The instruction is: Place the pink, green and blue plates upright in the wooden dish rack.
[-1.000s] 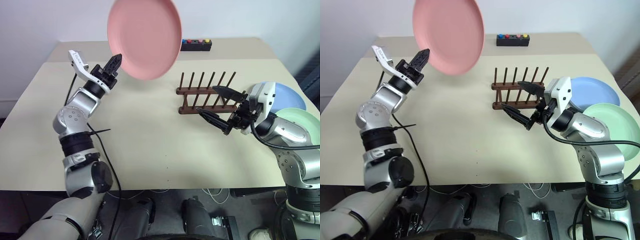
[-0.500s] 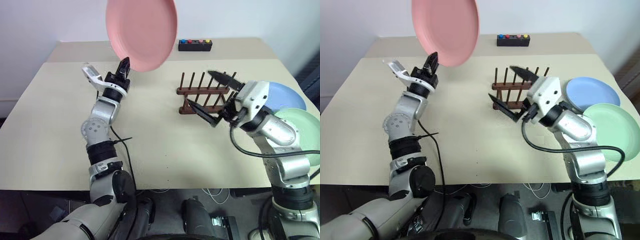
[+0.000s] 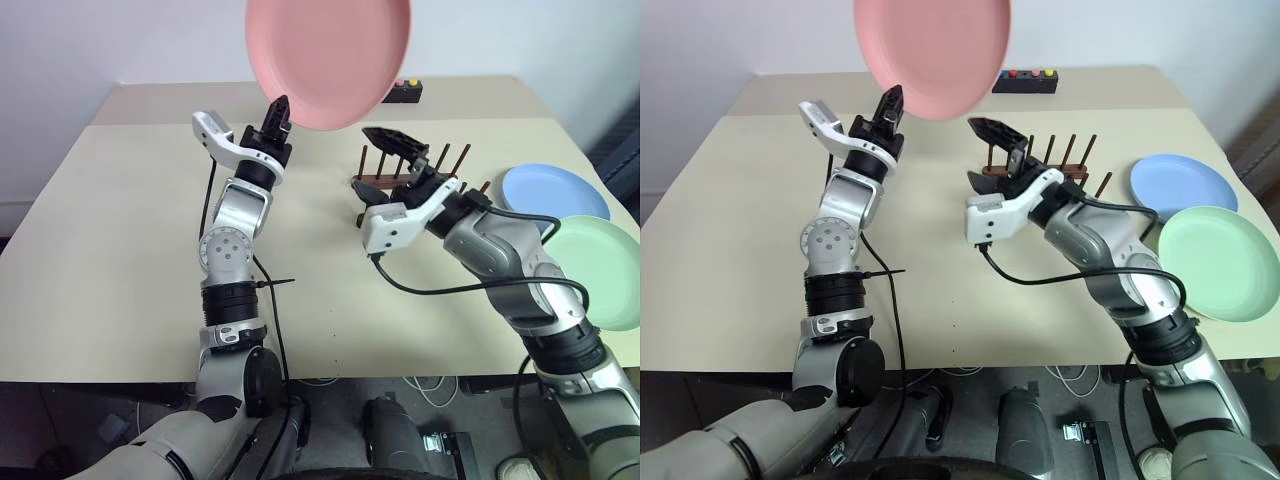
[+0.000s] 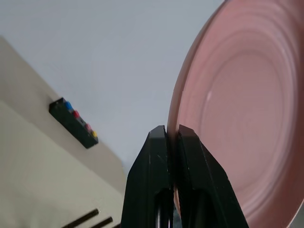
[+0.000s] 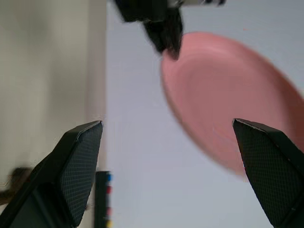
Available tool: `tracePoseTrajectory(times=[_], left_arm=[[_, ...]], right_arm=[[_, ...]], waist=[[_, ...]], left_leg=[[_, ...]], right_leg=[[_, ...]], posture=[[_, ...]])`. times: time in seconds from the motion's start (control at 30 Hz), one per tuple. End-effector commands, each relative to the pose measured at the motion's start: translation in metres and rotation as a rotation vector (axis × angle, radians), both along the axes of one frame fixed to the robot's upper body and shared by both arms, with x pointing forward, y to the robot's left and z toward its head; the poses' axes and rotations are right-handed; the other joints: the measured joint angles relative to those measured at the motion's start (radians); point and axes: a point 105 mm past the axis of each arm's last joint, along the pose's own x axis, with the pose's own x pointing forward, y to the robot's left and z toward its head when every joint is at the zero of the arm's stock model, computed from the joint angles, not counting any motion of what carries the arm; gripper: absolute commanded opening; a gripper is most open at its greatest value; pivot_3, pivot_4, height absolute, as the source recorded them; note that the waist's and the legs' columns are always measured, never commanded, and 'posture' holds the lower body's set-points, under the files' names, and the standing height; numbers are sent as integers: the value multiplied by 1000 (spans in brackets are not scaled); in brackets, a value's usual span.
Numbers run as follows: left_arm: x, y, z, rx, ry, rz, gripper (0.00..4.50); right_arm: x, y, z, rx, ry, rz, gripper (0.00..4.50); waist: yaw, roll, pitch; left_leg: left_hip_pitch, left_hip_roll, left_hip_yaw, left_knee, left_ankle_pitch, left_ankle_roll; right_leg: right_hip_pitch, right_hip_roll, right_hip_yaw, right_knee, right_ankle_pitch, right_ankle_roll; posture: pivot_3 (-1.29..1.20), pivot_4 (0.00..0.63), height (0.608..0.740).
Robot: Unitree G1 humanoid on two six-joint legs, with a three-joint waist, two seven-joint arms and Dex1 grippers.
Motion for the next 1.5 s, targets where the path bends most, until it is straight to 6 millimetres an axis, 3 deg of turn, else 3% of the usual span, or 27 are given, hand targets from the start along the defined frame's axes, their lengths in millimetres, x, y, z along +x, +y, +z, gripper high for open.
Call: tracePoseTrajectory(times=[0.03,0.47,0.57,0.8,1.0,1.1,1.3,1.37,1.5], left_arm=[[-16,-31,9,-58,-31,-86,39],[-25,-47,14,-9,-89,-164,39],[-23,-46,10,-8,-88,-161,0],[-20,-46,1,11,-82,-164,0],[-21,-49,2,-14,-87,-195,0],[-23,-50,5,-37,-97,-213,982],[-21,-37,8,-70,-98,-217,3970],[-25,-31,10,-66,-124,-240,3970],[-39,-15,9,78,-235,-304,3970]], right_arm=[[5,0,14,5,-70,-43,4500],[23,4,21,13,-82,-99,4500],[25,3,21,28,-71,-104,3618],[26,3,17,35,-61,-105,130],[26,1,17,41,-62,-110,58],[26,0,15,39,-64,-112,0],[27,-7,17,37,-71,-127,0],[27,-11,21,53,-74,-133,0],[28,-30,42,262,-35,-123,0]], waist=[[0,0,0],[-1,0,0],[-1,0,0],[-1,0,0],[-1,0,0],[0,0,0],[-1,0,0],[-1,0,0],[-4,0,0]], left_leg=[[0,0,0,0,0,0],[0,0,0,0,0,0],[0,0,0,0,0,0],[0,0,0,0,0,0],[0,0,1,-1,0,0],[0,0,1,-1,0,0],[0,0,1,-3,0,0],[0,0,1,-3,0,0],[0,0,1,-5,0,0]], right_leg=[[0,0,0,0,0,0],[0,0,0,0,0,0],[0,0,0,0,0,0],[0,0,0,0,0,0],[-1,0,1,0,0,0],[-1,0,1,0,0,0],[-1,0,1,-1,0,0],[-1,0,2,-1,0,0],[-2,0,3,-1,0,0]], posture=[[0,150,740],[0,150,740],[0,150,740],[0,150,740],[0,150,740],[0,150,740],[0,150,740],[0,150,740],[0,150,740]])
